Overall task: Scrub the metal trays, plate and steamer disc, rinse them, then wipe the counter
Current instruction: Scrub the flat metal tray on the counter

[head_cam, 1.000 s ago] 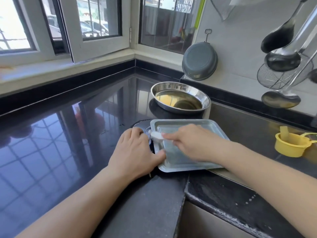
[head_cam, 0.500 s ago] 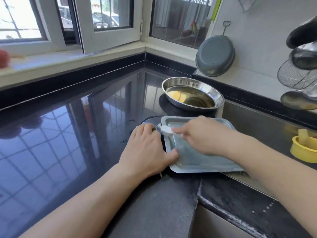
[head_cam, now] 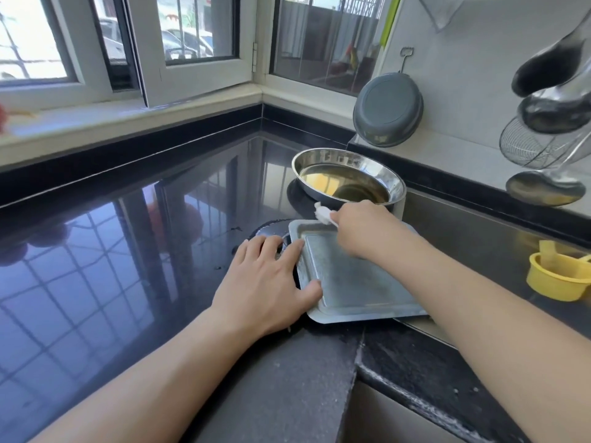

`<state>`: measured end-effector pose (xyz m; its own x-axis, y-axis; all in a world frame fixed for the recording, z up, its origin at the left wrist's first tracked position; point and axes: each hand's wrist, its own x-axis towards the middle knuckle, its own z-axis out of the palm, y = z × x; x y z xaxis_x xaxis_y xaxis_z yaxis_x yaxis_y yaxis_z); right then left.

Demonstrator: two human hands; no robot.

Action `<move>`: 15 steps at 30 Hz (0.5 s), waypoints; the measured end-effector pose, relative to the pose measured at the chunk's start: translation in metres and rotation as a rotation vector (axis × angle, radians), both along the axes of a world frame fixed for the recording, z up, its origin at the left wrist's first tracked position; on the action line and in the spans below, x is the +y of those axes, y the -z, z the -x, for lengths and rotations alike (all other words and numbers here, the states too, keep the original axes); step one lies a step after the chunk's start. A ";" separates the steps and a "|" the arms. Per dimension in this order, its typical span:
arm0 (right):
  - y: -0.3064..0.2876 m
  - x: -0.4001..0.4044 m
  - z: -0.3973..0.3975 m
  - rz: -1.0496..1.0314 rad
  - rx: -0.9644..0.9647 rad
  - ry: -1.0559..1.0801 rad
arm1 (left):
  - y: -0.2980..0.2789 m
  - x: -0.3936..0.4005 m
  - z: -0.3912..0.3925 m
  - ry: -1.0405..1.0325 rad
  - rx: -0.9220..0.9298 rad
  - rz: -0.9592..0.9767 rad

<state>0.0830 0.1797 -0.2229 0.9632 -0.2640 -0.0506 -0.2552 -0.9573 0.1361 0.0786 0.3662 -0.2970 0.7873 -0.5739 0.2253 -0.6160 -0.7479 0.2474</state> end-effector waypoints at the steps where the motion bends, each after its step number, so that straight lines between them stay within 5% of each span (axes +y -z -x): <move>1: -0.002 0.007 0.001 -0.040 0.010 -0.045 | -0.001 0.000 0.000 0.001 -0.007 -0.002; 4: 0.000 0.017 0.005 -0.089 0.042 -0.157 | -0.001 -0.001 -0.002 0.012 -0.019 -0.005; 8: 0.004 -0.007 0.003 -0.013 -0.030 0.053 | -0.002 -0.001 -0.001 0.027 0.024 0.008; 12: 0.015 0.016 0.015 -0.116 -0.035 -0.135 | -0.003 -0.002 -0.001 0.038 0.034 0.001; 15: 0.017 0.003 0.013 -0.132 -0.075 -0.027 | -0.003 -0.002 0.000 0.034 0.049 0.006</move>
